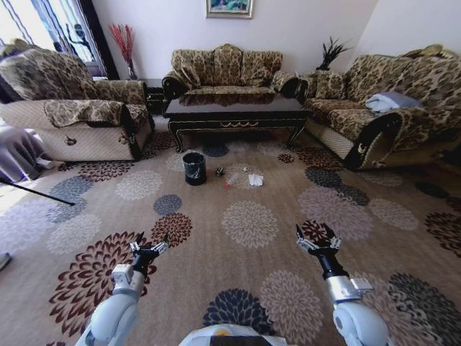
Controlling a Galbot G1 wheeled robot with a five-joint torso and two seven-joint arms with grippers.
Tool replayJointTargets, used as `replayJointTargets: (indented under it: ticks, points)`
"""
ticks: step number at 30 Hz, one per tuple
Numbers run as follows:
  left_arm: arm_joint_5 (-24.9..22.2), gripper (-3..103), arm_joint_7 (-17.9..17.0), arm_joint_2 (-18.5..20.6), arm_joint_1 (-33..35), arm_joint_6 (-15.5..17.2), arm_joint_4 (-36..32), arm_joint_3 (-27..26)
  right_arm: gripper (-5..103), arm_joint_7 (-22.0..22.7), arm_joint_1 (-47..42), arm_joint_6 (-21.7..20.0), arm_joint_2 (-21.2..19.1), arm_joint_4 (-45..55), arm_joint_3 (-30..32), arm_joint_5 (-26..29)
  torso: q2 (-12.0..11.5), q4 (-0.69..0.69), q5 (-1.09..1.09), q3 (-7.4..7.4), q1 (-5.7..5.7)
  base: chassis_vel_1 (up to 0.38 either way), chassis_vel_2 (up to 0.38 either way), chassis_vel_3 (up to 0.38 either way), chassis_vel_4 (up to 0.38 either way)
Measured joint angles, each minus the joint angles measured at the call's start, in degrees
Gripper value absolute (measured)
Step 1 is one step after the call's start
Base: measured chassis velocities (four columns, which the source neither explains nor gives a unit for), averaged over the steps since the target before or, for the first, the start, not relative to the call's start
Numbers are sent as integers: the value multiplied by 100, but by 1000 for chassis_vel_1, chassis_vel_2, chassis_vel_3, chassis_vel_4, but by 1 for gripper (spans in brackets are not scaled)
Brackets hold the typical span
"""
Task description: Move to the front of the table and pick up the trash from the floor, then place it into the trash bin.
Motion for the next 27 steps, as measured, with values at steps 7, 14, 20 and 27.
replayJointTargets:
  ticks: [7, 14, 20, 27]
  points:
    - [1, 97, 3, -6, 19, 0, 5, -13, 100, 0, -2, 3, 29, 5, -1, -9, -136, 0, 0, -86, -50, 0, 0, 0, 0]
    - [76, 98, 23, -27, 33, -8, 51, 5, 100, -26, -41, 38, 88, -46, -27, -77, -319, 0, 0, -215, -102, 0, 0, 0, 0]
    - [94, 95, 24, -45, 32, -12, 46, 3, 100, -95, 5, 74, 82, -79, -41, -26, -431, 0, 0, -290, -138, 0, 0, 0, 0]
    - [486, 94, 87, -30, 44, -368, -16, 19, 100, -309, 115, 281, 65, -176, -98, 165, -591, 1, 0, -407, -180, 0, 0, 0, 0]
